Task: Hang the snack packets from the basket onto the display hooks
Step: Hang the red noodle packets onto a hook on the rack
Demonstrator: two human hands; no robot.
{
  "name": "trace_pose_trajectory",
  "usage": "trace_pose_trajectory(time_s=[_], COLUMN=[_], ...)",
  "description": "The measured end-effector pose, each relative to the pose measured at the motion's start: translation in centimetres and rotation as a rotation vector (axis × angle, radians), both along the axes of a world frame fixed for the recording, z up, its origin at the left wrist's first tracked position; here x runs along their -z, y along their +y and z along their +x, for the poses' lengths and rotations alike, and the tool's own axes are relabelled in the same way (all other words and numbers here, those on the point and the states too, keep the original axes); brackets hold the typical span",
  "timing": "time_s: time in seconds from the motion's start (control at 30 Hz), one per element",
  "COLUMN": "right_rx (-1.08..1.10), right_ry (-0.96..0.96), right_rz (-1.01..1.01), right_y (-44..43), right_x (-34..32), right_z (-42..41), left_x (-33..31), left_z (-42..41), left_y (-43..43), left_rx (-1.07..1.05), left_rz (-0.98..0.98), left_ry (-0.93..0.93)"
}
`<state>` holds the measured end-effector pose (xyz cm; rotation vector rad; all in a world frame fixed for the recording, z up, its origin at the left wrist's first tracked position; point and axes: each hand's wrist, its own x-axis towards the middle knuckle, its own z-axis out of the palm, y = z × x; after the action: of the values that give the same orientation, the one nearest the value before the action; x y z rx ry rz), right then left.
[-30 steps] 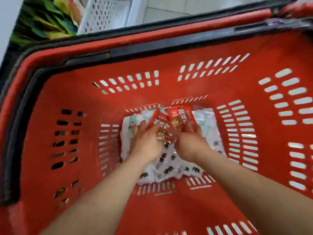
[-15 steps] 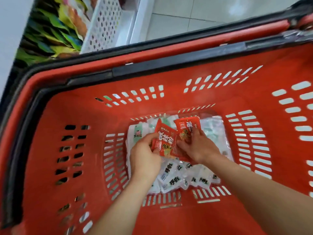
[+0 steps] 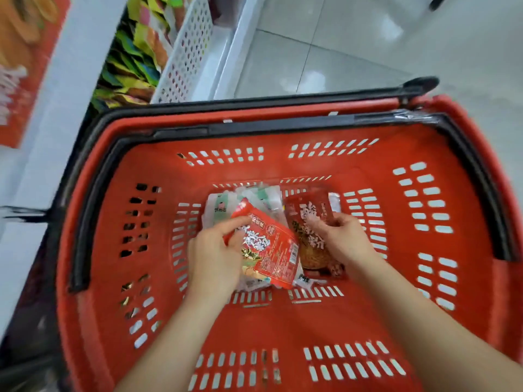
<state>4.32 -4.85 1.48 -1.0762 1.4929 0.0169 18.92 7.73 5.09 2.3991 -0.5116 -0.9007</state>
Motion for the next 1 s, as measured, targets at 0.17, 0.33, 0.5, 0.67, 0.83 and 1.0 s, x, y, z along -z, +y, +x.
trace_pose_trajectory(time_s=[0.17, 0.33, 0.5, 0.67, 0.83, 1.0], right_rx=[-0.050, -0.032, -0.074, -0.019, -0.036, -0.179], right_ry=[-0.057, -0.218, -0.390, -0.572, -0.705, -0.775], right_rz=[-0.085, -0.140, -0.098, -0.073, -0.132, -0.299], right_y=[-1.6, -1.5, -1.2, 0.6, 4.7, 8.8], right_x=[-12.9, -26.1, -36.9, -48.2, -60.3, -71.4], right_z=[-0.3, -1.0, -3.1, -5.4, -5.8, -5.4], left_x=[-10.9, -21.8, -32.1, -43.5, -55.5, -67.3], left_z=[1.0, 0.6, -2.2, -5.3, -8.1, -9.5], left_y=[-0.1, 0.4, 1.5, 4.7, 10.0, 15.6], left_rx=[0.047, 0.148, 0.219, 0.205, -0.003, -0.204], left_rz=[-0.041, -0.110, -0.166, -0.233, -0.386, -0.614], left_ry=[-0.135, -0.235, -0.409, -0.580, -0.534, -0.347])
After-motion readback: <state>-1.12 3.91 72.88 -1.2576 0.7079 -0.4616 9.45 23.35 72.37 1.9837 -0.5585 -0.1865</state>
